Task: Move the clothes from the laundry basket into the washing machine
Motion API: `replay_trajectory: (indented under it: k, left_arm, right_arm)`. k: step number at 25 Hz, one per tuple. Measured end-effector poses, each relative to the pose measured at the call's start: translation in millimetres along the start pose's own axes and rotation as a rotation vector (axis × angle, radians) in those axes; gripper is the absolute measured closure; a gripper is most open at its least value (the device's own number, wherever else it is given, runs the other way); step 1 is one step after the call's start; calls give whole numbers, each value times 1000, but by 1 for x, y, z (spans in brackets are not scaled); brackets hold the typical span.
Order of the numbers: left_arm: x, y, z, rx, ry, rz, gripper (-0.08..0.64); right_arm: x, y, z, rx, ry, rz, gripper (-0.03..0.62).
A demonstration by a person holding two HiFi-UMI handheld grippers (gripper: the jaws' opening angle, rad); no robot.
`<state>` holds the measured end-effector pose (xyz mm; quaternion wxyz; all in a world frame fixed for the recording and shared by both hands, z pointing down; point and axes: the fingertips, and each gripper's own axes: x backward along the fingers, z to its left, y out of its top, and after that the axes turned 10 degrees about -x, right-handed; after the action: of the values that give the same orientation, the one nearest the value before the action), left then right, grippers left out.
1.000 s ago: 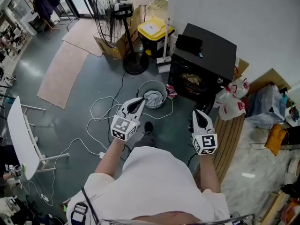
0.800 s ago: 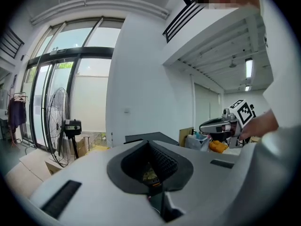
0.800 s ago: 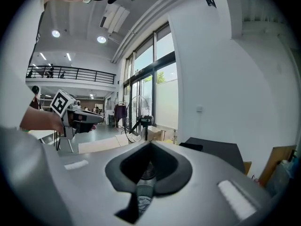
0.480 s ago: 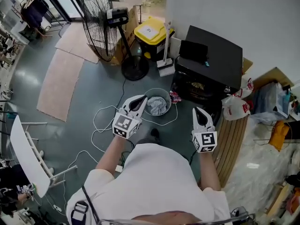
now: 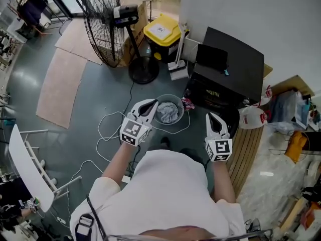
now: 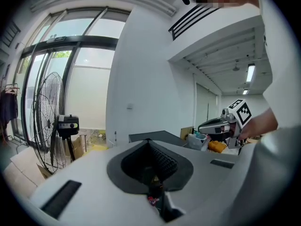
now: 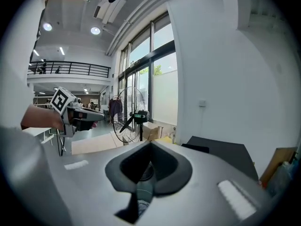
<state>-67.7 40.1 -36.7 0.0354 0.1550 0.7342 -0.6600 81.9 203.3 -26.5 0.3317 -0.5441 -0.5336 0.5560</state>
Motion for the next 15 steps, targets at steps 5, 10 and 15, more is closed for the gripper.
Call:
replay_trajectory:
  k: [5, 10, 15]
  left_arm:
    - [-7, -4, 2, 19, 14, 23, 555]
    - [-20, -7, 2, 34, 54, 44, 555]
    - [-30, -12, -1, 86, 151, 65, 554]
  right_arm:
    - [-14, 3, -6, 8, 32, 31, 581]
    - [-39, 9, -20, 34, 105, 58, 581]
    - [-65, 11, -33, 58, 215, 95, 581]
